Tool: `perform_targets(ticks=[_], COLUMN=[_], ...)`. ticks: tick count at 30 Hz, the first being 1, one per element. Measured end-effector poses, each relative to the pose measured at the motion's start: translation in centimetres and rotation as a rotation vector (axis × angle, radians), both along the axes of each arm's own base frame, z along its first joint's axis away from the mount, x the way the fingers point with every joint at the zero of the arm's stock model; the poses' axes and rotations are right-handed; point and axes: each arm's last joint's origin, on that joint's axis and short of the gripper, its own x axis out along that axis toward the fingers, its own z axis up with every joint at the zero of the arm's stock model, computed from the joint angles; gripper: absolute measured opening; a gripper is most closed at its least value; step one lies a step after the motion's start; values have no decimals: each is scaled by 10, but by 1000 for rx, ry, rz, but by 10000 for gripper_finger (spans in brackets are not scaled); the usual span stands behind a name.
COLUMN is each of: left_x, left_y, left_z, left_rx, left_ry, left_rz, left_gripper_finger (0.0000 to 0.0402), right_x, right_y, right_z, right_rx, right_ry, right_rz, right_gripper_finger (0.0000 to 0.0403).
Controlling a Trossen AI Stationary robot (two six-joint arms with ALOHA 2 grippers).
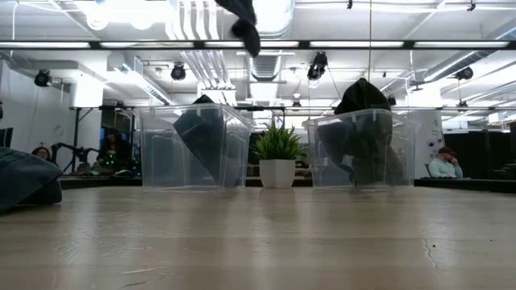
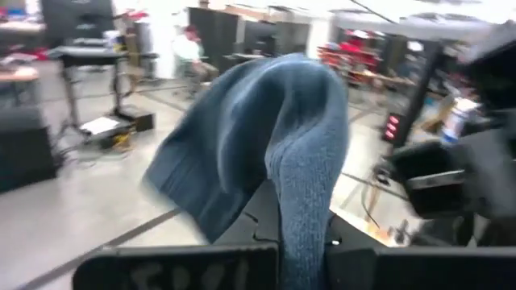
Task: Pick & Place hat
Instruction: Put the right blue cap in the left transparent bin
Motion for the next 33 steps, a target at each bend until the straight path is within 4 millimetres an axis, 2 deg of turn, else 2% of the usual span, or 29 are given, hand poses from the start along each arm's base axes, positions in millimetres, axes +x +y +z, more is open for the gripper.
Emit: perform_targets(ticks=[5, 9, 13, 19, 26, 33], left_x=[-17, -31, -35, -37, -39, -38], left_y=[2, 3, -1, -9, -18, -20], left_z=[4, 3, -5, -16, -28, -31], left_rx=[-89, -150, -177, -207, -222, -218], left_ry=[-76, -95, -38, 32, 120, 145], left_rz=[129, 228, 262, 270, 273, 265], left_gripper_finger=[2, 2, 2, 1, 1, 1], right_x=[-25, -45, -64, -83, -84, -73], right_y=[-2, -2, -2, -2, -3, -3], right_z=[21, 36, 48, 54, 49, 42], right_rx=[-23, -77, -128, -161, -167, -167], right_ry=[-63, -110, -142, -134, -69, -40], right_rz=[23, 25, 20, 20, 22, 25], right_gripper_finger=[125, 148, 157, 154, 152, 152])
